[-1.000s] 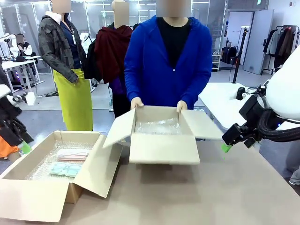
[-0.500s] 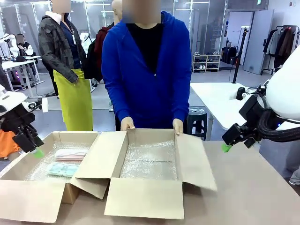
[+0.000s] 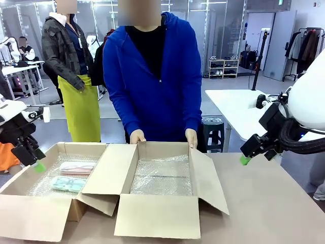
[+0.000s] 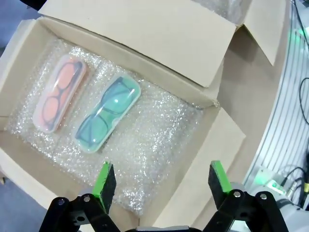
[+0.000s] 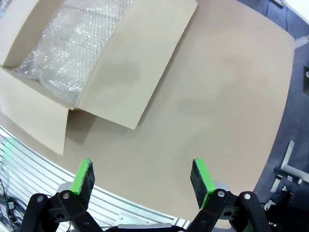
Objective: Pack the glasses set securely to prepare it for shipping.
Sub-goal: Position the Package Box on the left side of the table.
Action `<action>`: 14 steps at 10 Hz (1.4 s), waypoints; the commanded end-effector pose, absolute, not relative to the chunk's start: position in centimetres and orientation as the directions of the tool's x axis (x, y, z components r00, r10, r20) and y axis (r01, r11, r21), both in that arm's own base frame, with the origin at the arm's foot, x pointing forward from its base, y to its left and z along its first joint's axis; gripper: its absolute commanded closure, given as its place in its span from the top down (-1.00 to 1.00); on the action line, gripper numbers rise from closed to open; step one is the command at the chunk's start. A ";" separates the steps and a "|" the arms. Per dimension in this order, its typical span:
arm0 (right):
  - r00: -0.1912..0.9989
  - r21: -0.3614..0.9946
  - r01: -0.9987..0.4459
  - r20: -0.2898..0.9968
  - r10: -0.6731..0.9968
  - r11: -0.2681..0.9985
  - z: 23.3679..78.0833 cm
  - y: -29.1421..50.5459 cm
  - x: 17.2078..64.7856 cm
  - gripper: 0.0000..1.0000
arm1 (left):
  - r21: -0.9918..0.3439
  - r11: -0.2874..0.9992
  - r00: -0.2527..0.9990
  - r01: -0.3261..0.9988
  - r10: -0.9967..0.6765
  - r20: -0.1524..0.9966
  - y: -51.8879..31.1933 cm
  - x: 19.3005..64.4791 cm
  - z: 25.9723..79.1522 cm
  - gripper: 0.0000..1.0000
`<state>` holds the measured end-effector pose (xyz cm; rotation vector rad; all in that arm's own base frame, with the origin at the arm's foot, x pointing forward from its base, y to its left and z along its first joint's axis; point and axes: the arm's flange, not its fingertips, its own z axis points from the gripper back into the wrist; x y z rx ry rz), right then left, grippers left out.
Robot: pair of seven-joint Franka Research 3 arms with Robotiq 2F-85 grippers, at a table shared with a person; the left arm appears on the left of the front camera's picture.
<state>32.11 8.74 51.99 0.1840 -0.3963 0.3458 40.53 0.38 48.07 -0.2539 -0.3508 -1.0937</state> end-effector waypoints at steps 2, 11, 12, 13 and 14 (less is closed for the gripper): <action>0.862 0.099 -0.367 0.410 0.298 0.925 52.1 8.7 32.1 1.00 | -0.021 0.435 0.408 0.900 -0.827 0.387 0.5 40.5 48.1 0.93; 0.862 0.099 -0.367 0.410 0.298 0.925 52.1 8.7 32.1 1.00 | -0.021 0.435 0.408 0.900 -0.827 0.387 0.5 40.5 48.1 0.93; 0.862 0.099 -0.367 0.410 0.298 0.925 52.1 8.7 32.1 1.00 | -0.021 0.435 0.408 0.900 -0.827 0.387 0.5 40.5 48.1 0.93; 0.862 0.099 -0.367 0.410 0.298 0.925 52.1 8.7 32.1 1.00 | -0.021 0.435 0.408 0.900 -0.827 0.387 0.5 40.5 48.1 0.93; 0.862 0.099 -0.367 0.410 0.298 0.925 52.1 8.7 32.1 1.00 | -0.021 0.435 0.408 0.900 -0.827 0.387 0.5 40.5 48.1 0.93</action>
